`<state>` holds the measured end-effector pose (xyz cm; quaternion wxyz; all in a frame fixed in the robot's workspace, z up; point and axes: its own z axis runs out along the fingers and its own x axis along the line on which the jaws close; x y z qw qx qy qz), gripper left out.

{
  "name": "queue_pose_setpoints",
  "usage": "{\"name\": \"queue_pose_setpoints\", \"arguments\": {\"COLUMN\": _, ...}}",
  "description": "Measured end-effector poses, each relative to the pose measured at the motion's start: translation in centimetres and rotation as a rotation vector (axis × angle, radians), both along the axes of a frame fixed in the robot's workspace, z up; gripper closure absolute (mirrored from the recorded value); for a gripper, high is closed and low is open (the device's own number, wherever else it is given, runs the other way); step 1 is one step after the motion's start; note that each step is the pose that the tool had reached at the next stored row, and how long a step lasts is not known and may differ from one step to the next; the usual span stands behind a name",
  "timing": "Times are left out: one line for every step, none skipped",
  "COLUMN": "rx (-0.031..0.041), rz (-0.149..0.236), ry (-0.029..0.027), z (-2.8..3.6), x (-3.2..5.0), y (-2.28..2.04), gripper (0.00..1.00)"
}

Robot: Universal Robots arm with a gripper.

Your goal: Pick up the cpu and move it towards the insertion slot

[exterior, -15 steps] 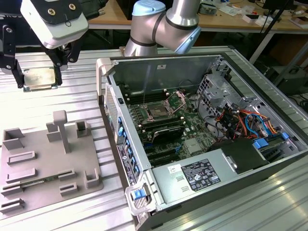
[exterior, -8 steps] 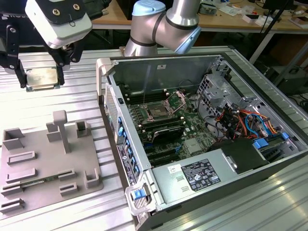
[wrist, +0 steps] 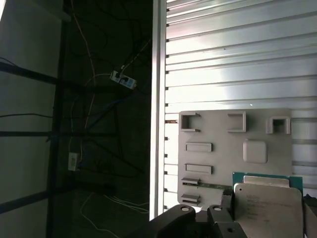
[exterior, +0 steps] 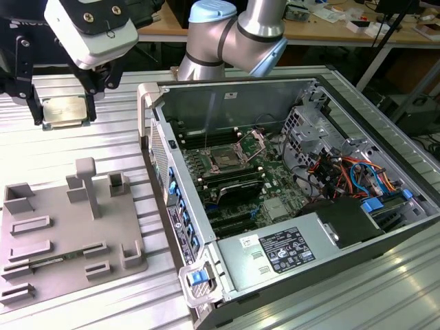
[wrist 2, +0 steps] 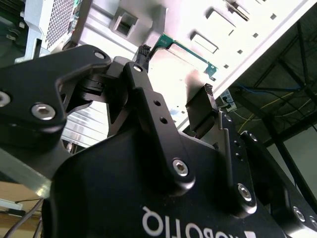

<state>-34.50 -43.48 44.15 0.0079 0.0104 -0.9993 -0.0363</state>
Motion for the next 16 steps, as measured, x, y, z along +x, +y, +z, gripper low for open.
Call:
{"name": "queue_pose_setpoints", "arguments": {"rx": 0.0, "rz": 0.0, "ry": 0.0, "z": 0.0, "x": 0.07, "y": 0.0, "gripper": 0.45}}
{"name": "queue_pose_setpoints", "arguments": {"rx": -0.0001, "rz": 0.0, "ry": 0.0001, "z": 0.0, "x": 0.12, "y": 0.0, "gripper": 0.45}}
{"name": "queue_pose_setpoints", "arguments": {"rx": 0.0, "rz": 0.0, "ry": 0.0, "z": 0.0, "x": 0.19, "y": 0.0, "gripper": 0.45}}
{"name": "queue_pose_setpoints", "arguments": {"rx": 0.0, "rz": 0.0, "ry": 0.0, "z": 0.0, "x": 0.25, "y": 0.0, "gripper": 0.45}}
{"name": "queue_pose_setpoints", "arguments": {"rx": -0.0001, "rz": 0.0, "ry": 0.0, "z": 0.0, "x": 0.35, "y": 0.0, "gripper": 0.45}}
{"name": "queue_pose_setpoints", "arguments": {"rx": 0.0, "rz": 0.0, "ry": 0.0001, "z": 0.0, "x": 0.44, "y": 0.0, "gripper": 0.45}}
{"name": "queue_pose_setpoints", "arguments": {"rx": -0.0001, "rz": 0.0, "ry": 0.0, "z": 0.0, "x": 0.51, "y": 0.0, "gripper": 0.45}}
{"name": "queue_pose_setpoints", "arguments": {"rx": 0.0, "rz": 0.0, "ry": 0.0, "z": 0.0, "x": 0.55, "y": 0.0, "gripper": 0.45}}
{"name": "queue_pose_setpoints", "arguments": {"rx": 0.0, "rz": 0.0, "ry": 0.0001, "z": 0.0, "x": 0.62, "y": 0.0, "gripper": 0.45}}
{"name": "queue_pose_setpoints", "arguments": {"rx": 0.0, "rz": 0.0, "ry": 0.0, "z": 0.0, "x": 0.74, "y": 0.0, "gripper": 0.45}}
{"name": "queue_pose_setpoints", "arguments": {"rx": 0.0, "rz": 0.0, "ry": 0.0, "z": 0.0, "x": 0.83, "y": 0.0, "gripper": 0.45}}
{"name": "queue_pose_setpoints", "arguments": {"rx": 0.0, "rz": 0.0, "ry": 0.0001, "z": 0.0, "x": 0.87, "y": 0.0, "gripper": 0.45}}
{"name": "queue_pose_setpoints", "arguments": {"rx": 0.0, "rz": 0.0, "ry": 0.0, "z": 0.0, "x": 0.92, "y": 0.0, "gripper": 0.45}}
{"name": "queue_pose_setpoints", "arguments": {"rx": -0.0001, "rz": 0.0, "ry": 0.0001, "z": 0.0, "x": 0.98, "y": 0.0, "gripper": 0.45}}
{"name": "queue_pose_setpoints", "arguments": {"rx": -0.0001, "rz": 0.0, "ry": 0.0001, "z": 0.0, "x": 1.03, "y": 0.0, "gripper": 0.45}}
{"name": "queue_pose_setpoints", "arguments": {"rx": 0.0, "rz": 0.0, "ry": 0.0, "z": 0.0, "x": 1.1, "y": 0.0, "gripper": 0.45}}
